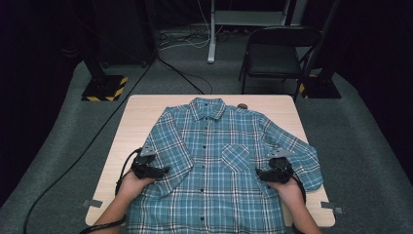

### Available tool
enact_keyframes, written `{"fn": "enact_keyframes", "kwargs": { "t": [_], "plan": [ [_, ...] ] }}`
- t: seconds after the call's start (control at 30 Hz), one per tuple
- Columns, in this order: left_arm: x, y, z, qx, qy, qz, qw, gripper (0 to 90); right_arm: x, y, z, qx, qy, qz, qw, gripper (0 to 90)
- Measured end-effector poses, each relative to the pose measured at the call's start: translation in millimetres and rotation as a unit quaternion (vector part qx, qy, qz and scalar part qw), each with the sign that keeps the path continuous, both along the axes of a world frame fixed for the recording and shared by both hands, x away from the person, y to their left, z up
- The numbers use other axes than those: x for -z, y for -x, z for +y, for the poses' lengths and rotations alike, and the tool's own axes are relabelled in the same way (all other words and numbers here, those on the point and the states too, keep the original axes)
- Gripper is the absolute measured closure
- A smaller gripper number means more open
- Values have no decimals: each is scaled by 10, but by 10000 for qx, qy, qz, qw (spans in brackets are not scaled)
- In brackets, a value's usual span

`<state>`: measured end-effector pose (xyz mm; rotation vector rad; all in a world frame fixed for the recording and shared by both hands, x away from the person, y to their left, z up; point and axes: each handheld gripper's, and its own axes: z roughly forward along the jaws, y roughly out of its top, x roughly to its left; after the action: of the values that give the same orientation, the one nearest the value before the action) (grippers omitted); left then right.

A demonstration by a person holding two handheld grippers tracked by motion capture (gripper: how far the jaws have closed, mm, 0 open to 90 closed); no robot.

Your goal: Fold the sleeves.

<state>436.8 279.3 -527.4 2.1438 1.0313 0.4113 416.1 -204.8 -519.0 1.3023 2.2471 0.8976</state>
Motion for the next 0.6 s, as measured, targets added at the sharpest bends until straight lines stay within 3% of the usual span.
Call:
{"fn": "enact_keyframes", "kwargs": {
  "t": [0.13, 0.47, 0.6],
  "plan": [
    [0, 7, 22, -18, -6, -4, 10000, 136, 20, -3, 6, 23, -192, 75, 9998, 261],
    [0, 16, 104, -132, 66, 21, 9999, 138, -20, -13, 93, -152, -158, 158, 9996, 279],
    [1, 19, 124, -179, 80, 19, 9998, 138, -185, -5, 67, -263, -154, -100, 9995, 280]
  ]
}}
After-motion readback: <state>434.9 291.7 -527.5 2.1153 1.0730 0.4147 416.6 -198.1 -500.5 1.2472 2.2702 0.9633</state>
